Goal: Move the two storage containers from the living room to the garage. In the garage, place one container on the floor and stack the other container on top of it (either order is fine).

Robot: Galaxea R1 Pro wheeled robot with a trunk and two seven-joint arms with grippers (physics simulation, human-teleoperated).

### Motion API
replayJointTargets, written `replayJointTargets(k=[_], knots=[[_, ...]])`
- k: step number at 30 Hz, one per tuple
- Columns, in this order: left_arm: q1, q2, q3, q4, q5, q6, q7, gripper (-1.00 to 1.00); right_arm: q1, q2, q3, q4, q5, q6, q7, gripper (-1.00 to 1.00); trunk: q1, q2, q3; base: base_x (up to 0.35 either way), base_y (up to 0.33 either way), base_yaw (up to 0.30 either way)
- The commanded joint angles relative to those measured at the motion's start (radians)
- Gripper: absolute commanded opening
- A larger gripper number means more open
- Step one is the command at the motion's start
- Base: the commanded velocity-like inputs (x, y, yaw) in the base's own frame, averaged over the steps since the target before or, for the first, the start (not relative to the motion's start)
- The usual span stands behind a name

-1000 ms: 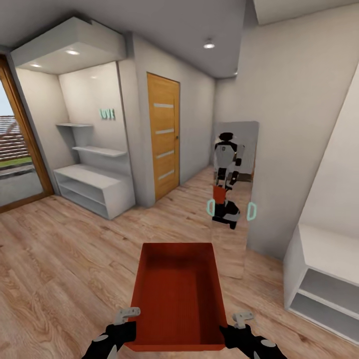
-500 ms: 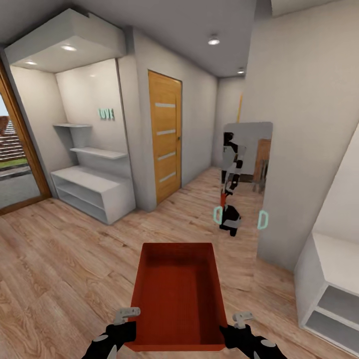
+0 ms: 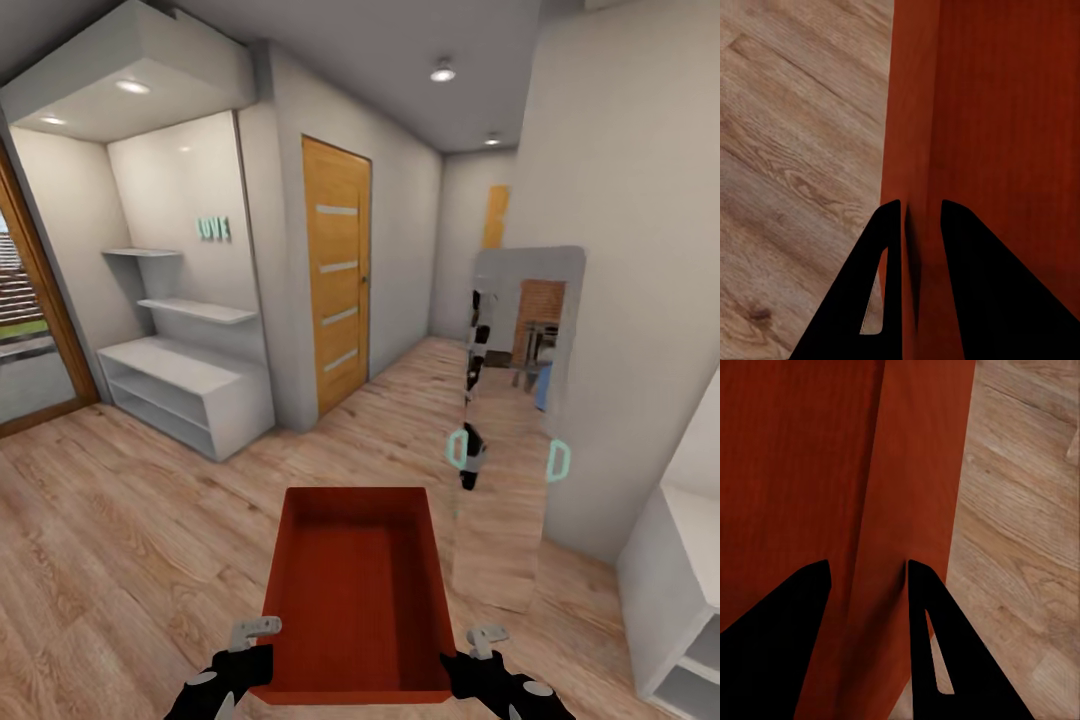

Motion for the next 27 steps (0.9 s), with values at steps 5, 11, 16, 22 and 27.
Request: replayJointTargets(k=[5,11,16,22,27], knots=[[-0.001,-0.021,0.009,-0.005,-0.010,0.006,0.006,-1.00,0.000,0.008,-0.012,0.003,0.025,-0.001,0.009,-1.00,0.001,-0.001,-0.002,0.317,0.143,0.000],[-0.001,-0.021,0.009,-0.005,-0.010,0.006,0.006,-1.00,0.000,0.008,-0.012,0.003,0.025,-0.001,0.009,-1.00,0.001,-0.001,-0.002,0.317,0.148,0.000],[-0.001,-0.020,0.009,-0.005,-0.010,0.006,0.006,-1.00,0.000,0.008,-0.012,0.003,0.025,-0.001,0.009,-1.00,0.001,-0.001,-0.002,0.316,0.149,0.000],[-0.001,-0.019,0.009,-0.005,-0.010,0.006,0.006,-1.00,0.000,0.008,-0.012,0.003,0.025,-0.001,0.009,-1.00,0.001,-0.001,-0.002,0.316,0.143,0.000],[-0.001,-0.019,0.009,-0.005,-0.010,0.006,0.006,-1.00,0.000,0.008,-0.012,0.003,0.025,-0.001,0.009,-1.00,0.001,-0.001,-0.002,0.317,0.125,0.000]])
